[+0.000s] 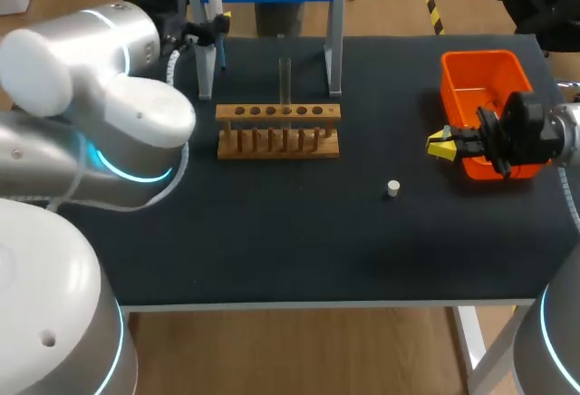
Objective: Invert the test tube, pick up the pipette, mount the tip to pipette, aspirate from beaker and dispense into the tube, eject the tip, return the pipette, and cap with the stopper.
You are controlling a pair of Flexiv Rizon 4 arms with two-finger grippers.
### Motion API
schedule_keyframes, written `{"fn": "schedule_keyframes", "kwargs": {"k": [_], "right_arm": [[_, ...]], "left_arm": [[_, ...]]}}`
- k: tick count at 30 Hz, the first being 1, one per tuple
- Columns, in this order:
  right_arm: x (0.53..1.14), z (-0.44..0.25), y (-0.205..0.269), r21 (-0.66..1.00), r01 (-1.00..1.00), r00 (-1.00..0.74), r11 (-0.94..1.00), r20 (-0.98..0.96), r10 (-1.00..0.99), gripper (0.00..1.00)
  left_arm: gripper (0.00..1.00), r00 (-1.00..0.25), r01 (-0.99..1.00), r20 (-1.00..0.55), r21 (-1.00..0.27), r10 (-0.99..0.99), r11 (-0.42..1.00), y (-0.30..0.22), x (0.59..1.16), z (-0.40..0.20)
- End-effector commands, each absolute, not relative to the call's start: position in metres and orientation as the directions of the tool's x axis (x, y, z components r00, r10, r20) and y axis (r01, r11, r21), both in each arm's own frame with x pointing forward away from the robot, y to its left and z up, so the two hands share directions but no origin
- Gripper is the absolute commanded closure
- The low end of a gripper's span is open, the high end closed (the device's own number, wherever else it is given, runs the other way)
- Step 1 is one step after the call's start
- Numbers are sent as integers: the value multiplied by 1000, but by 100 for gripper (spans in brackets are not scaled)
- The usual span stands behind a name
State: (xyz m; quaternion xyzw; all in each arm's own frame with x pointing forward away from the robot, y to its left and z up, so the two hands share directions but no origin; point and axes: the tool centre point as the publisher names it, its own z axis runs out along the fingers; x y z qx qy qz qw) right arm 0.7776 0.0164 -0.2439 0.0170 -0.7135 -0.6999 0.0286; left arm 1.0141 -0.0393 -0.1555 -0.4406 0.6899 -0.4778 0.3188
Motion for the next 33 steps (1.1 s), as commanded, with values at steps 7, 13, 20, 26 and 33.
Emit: {"fn": "schedule_keyframes", "kwargs": {"k": [7, 13, 20, 26, 33], "right_arm": [[777, -243, 16, 1000, 15, -998, 20, 17, -63, 100], [777, -243, 16, 1000, 15, -998, 20, 17, -63, 100], [777, -243, 16, 1000, 15, -998, 20, 17, -63, 100], [777, -243, 16, 1000, 15, -998, 20, 17, -63, 100], [777, -243, 16, 1000, 15, -998, 20, 17, -63, 100]], "left_arm": [[0, -267, -273, -31, -956, -963, 107, -54, 1035, -167], [0, -238, -267, -13, -961, -971, 78, -57, 1044, -171], [0, -209, -270, -15, -960, -978, 73, -60, 1050, -174], [0, -186, -267, -12, -962, -982, 62, -63, 1058, -177], [0, -171, -263, -6, -963, -985, 52, -69, 1071, -183]]}}
